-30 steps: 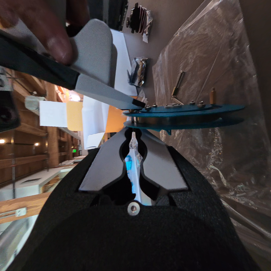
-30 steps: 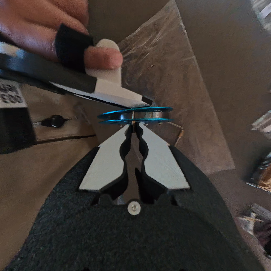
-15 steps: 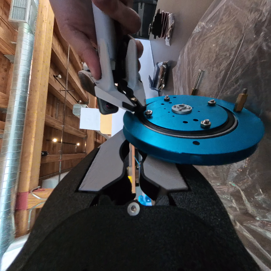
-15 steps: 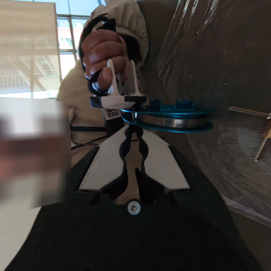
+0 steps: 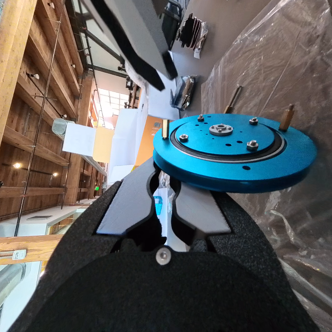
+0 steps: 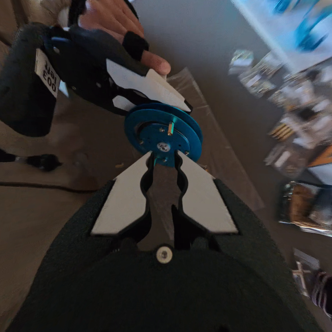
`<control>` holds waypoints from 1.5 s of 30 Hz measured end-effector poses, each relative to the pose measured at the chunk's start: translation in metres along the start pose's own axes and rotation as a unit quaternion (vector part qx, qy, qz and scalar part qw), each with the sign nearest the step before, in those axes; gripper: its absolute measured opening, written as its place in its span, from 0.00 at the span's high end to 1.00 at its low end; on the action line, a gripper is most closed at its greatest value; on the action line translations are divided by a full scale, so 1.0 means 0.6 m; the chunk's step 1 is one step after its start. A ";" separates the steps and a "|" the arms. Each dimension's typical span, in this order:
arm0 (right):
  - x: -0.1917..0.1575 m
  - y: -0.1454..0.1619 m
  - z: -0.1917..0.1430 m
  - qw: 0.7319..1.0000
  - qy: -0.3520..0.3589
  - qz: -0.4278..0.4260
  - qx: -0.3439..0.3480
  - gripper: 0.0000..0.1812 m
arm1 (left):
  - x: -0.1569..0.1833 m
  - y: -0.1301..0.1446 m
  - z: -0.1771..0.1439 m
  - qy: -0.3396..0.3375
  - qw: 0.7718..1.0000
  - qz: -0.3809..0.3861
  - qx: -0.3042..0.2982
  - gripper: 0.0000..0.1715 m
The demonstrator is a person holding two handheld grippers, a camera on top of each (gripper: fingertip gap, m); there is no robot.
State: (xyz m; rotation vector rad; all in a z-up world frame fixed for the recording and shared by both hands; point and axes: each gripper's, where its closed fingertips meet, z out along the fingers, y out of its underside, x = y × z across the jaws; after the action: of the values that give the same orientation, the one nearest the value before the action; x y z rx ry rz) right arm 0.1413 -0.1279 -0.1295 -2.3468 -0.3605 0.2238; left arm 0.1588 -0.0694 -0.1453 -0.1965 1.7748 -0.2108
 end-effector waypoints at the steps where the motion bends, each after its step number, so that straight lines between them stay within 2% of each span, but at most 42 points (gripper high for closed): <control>1: -0.001 -0.006 -0.002 0.999 0.030 -0.014 0.031 0.89 | 0.000 0.005 0.000 0.000 1.000 -0.003 0.002 1.00; 5: 0.002 -0.001 0.007 0.987 0.119 -0.016 0.106 0.88 | 0.005 0.024 0.001 -0.002 1.000 -0.015 0.007 0.99; 10: -0.003 -0.003 0.026 0.966 0.114 0.042 0.229 0.88 | 0.008 0.035 0.007 0.001 0.999 -0.032 0.012 1.00; 15: 0.010 -0.001 0.009 0.943 0.124 0.053 0.303 0.90 | 0.010 0.038 0.011 0.006 0.999 -0.040 0.012 1.00; 18: 0.015 -0.001 0.012 0.943 0.132 0.055 0.302 0.89 | 0.011 0.037 0.012 0.016 0.999 -0.045 0.011 1.00; 20: 0.022 -0.001 0.019 0.945 0.158 0.039 0.285 0.89 | 0.011 0.032 0.009 0.045 0.998 -0.045 0.015 0.99; 25: 0.032 0.006 0.032 0.955 0.240 -0.065 0.163 0.85 | 0.017 0.006 -0.003 0.175 0.983 -0.047 0.001 0.99; 28: 0.032 -0.012 0.015 0.930 0.308 -0.169 0.108 0.85 | 0.026 -0.002 -0.016 0.277 0.959 -0.059 -0.015 0.99; 30: 0.032 -0.022 0.009 0.906 0.348 -0.230 0.070 0.85 | 0.032 -0.004 -0.024 0.353 0.932 -0.081 -0.028 0.99; 36: 0.017 -0.022 0.027 0.860 0.384 -0.337 0.003 0.85 | 0.043 -0.007 -0.042 0.537 0.826 -0.157 -0.069 0.99; 40: 0.014 -0.038 0.030 0.789 0.447 -0.421 -0.003 0.93 | 0.045 -0.025 -0.057 0.621 0.755 -0.197 -0.069 0.99; 42: 0.015 -0.037 0.038 0.765 0.460 -0.451 -0.010 0.96 | 0.046 -0.029 -0.059 0.642 0.736 -0.202 -0.072 0.99; 45: 0.030 -0.034 0.037 0.727 0.491 -0.479 -0.032 0.97 | 0.043 -0.031 -0.052 0.643 0.732 -0.213 -0.076 0.99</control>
State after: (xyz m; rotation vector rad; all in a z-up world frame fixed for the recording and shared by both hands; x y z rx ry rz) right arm 0.1485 -0.0935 -0.1322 -1.6888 -0.9377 -1.4693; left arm 0.1233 -0.0924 -0.1588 -0.7076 3.1328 -0.6456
